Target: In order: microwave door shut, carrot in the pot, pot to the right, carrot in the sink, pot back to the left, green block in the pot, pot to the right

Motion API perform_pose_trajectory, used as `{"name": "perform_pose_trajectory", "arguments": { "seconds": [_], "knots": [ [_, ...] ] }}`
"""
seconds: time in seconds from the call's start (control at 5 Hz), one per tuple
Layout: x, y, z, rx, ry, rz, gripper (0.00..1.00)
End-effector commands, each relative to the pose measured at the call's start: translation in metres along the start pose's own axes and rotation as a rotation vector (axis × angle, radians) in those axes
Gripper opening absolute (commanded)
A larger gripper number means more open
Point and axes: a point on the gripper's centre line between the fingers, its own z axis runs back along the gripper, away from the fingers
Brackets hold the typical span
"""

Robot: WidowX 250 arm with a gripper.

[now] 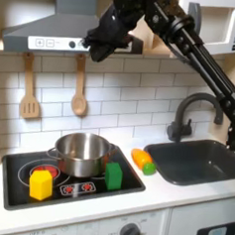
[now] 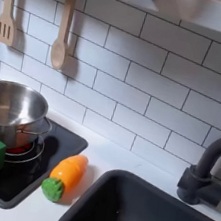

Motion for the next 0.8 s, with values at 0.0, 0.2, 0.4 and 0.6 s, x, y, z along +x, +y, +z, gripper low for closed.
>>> {"name": "perform_pose_trajectory", "arguments": {
  "seconds": [0.0,0.2,0.4,0.6],
  "knots": [
    [0.013,-0.001,-0.01,-0.015,-0.012,-0.002,0.0],
    [0.019,0.0,-0.013,-0.014,-0.021,-0.004,0.0],
    [0.023,-0.002,-0.021,-0.016,-0.013,-0.005,0.0],
    [0.026,-0.004,-0.021,-0.026,-0.022,-0.009,0.0]
  ]
}}
